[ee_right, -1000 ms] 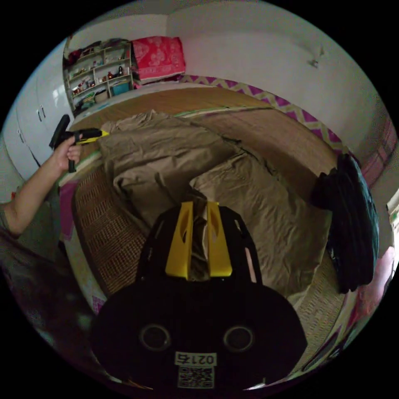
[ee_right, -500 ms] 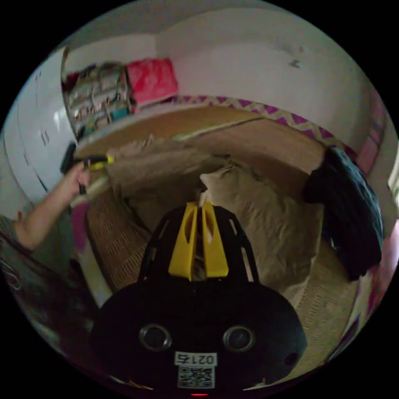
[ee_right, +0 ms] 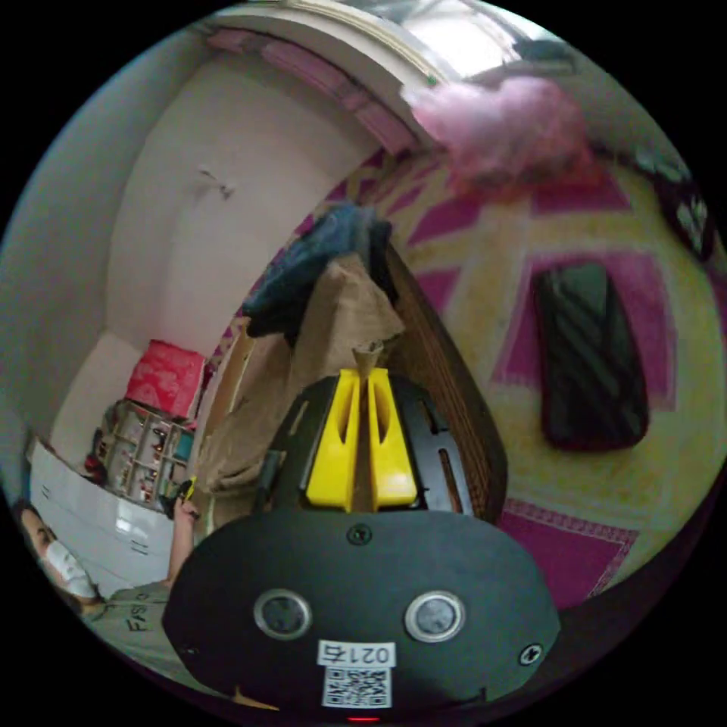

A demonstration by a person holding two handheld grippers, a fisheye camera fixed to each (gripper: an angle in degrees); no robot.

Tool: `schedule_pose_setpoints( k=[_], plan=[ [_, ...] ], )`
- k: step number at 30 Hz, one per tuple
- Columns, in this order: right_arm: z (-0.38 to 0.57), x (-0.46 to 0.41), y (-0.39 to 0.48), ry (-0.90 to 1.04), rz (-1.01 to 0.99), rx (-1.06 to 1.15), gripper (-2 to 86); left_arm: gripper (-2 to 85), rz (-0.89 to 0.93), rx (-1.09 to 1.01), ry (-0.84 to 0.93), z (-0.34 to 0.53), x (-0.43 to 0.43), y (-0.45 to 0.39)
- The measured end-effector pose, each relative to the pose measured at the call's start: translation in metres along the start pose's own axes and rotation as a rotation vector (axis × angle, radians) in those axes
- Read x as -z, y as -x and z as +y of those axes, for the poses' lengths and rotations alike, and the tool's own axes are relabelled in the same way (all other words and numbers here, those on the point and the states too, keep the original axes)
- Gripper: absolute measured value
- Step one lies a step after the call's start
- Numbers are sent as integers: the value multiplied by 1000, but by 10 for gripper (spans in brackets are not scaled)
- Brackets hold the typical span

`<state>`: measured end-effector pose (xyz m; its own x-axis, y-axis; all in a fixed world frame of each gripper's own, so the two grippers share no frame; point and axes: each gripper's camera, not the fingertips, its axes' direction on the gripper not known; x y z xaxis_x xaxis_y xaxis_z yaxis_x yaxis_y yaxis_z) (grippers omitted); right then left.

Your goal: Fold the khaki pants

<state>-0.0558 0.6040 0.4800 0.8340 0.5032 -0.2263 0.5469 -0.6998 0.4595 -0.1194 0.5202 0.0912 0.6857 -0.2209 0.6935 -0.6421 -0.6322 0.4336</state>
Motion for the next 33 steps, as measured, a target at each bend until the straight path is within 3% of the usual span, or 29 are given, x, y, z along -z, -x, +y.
schedule_pose_setpoints(
  k=[2,4,10,14,20,24,27,33],
  plan=[
    [16,-31,-23,80,-28,-66,4,-9,-11,50,23,-4,-2,15],
    [30,-33,-26,31,-118,-60,8,-8,-11,99,70,-1,-9,31],
    [44,7,10,-50,-6,49,46,4,162,130,-40,32,14,23],
    [36,-9,95,-86,126,442,60,20,79,-176,-65,47,9,-64],
    [17,-165,185,171,358,967,65,-6,-43,-544,157,36,-101,-193],
    [14,-251,196,328,468,1210,79,-8,3,-697,147,33,-168,-247],
    [11,-283,200,404,451,1300,83,-3,116,-780,234,27,-212,-277],
    [5,-328,197,650,344,1314,47,76,29,-1020,370,45,-286,-336]
  ],
)
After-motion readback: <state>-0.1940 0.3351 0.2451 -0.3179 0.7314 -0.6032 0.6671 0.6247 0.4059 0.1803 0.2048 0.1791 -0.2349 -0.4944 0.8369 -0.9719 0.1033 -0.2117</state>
